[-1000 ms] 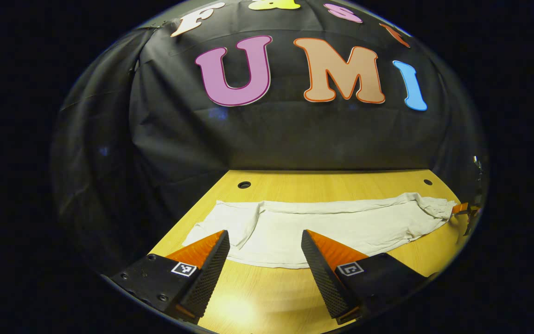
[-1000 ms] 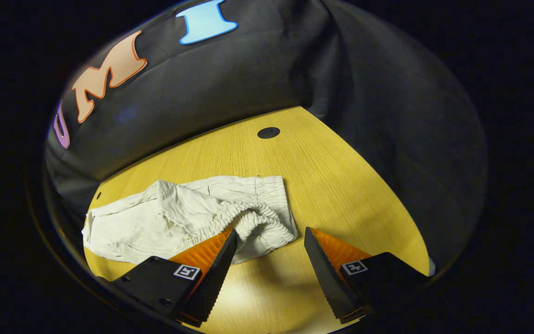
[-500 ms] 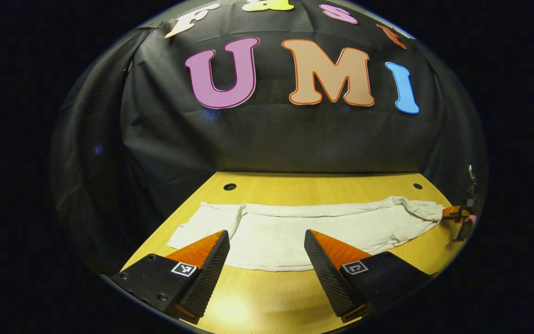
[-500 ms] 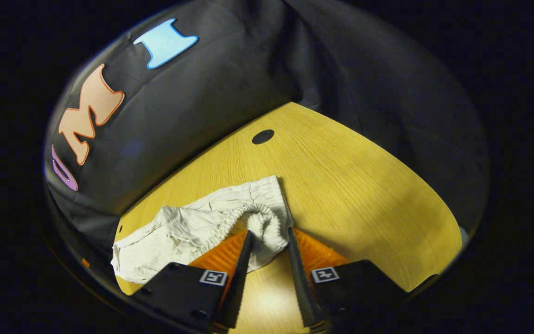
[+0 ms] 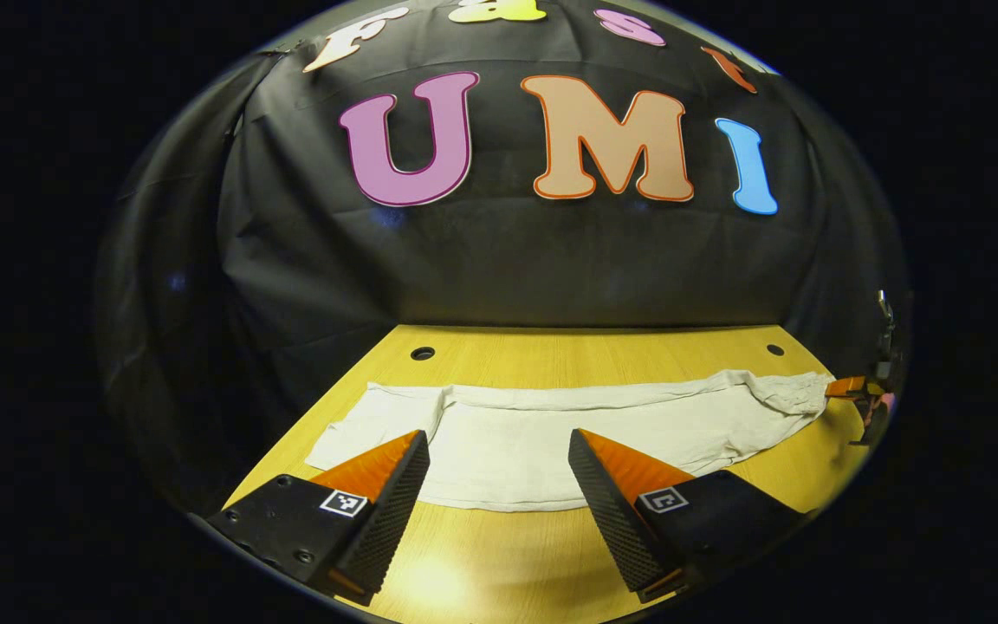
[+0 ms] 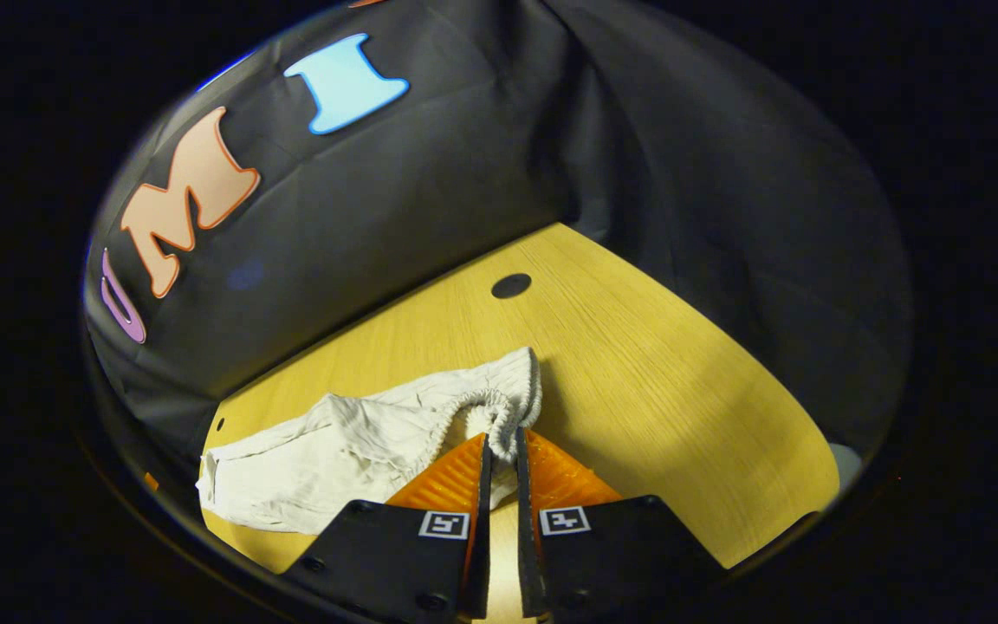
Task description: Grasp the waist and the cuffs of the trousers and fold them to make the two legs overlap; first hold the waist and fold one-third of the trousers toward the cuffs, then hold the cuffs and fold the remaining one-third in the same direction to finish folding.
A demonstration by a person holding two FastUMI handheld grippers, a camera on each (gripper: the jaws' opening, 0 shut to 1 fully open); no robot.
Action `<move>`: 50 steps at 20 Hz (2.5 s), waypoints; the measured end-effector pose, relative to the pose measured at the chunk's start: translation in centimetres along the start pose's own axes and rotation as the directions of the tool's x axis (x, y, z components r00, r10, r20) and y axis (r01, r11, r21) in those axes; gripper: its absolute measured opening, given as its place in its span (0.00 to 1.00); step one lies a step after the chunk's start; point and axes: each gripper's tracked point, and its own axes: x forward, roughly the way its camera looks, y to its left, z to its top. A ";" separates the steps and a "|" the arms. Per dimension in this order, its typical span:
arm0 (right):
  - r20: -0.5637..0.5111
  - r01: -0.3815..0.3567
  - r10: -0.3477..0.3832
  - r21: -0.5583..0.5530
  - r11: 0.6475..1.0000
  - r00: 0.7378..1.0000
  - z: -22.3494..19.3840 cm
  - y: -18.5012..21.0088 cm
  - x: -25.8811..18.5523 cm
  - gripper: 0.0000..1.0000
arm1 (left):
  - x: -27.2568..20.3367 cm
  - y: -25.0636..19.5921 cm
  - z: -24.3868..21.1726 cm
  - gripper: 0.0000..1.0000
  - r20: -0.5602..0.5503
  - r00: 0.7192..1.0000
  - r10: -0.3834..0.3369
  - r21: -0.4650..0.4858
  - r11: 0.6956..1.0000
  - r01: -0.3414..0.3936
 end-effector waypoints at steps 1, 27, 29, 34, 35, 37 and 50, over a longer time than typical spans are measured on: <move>0.019 -0.009 0.009 -0.002 1.000 1.000 0.7 0.8 -1.0 0.16 | 0.1 0.3 0.0 0.97 0.002 1.000 -0.003 -0.006 1.000 0.003; -0.030 -0.279 0.301 -0.471 0.837 0.953 -13.6 41.7 -5.5 0.16 | 6.1 23.6 -4.2 0.95 -0.039 0.999 0.002 -0.158 0.987 -0.008; -0.091 -0.309 0.302 -0.460 0.832 0.949 -14.7 41.6 -4.4 0.22 | 6.7 24.6 -5.5 0.95 -0.060 0.998 0.003 -0.182 0.983 -0.014; -0.095 -0.276 0.263 -0.478 0.834 0.960 -15.2 40.2 -3.2 0.80 | 8.2 25.6 -8.4 0.96 -0.116 0.993 -0.008 -0.207 0.978 -0.016; -0.092 -0.264 0.252 -0.487 0.832 0.963 -15.2 39.9 -3.4 0.94 | 8.5 25.7 -8.9 0.96 -0.125 0.992 -0.012 -0.213 0.977 -0.015; -0.085 -0.242 0.231 -0.503 0.830 0.969 -15.2 39.2 -3.8 0.99 | 9.5 25.8 -9.8 0.96 -0.133 0.991 -0.017 -0.222 0.975 -0.012; -0.020 -0.053 0.050 -0.455 0.889 0.999 -13.2 31.2 -5.8 0.98 | 13.0 26.2 -15.5 0.96 -0.262 0.965 0.003 -0.155 0.987 -0.045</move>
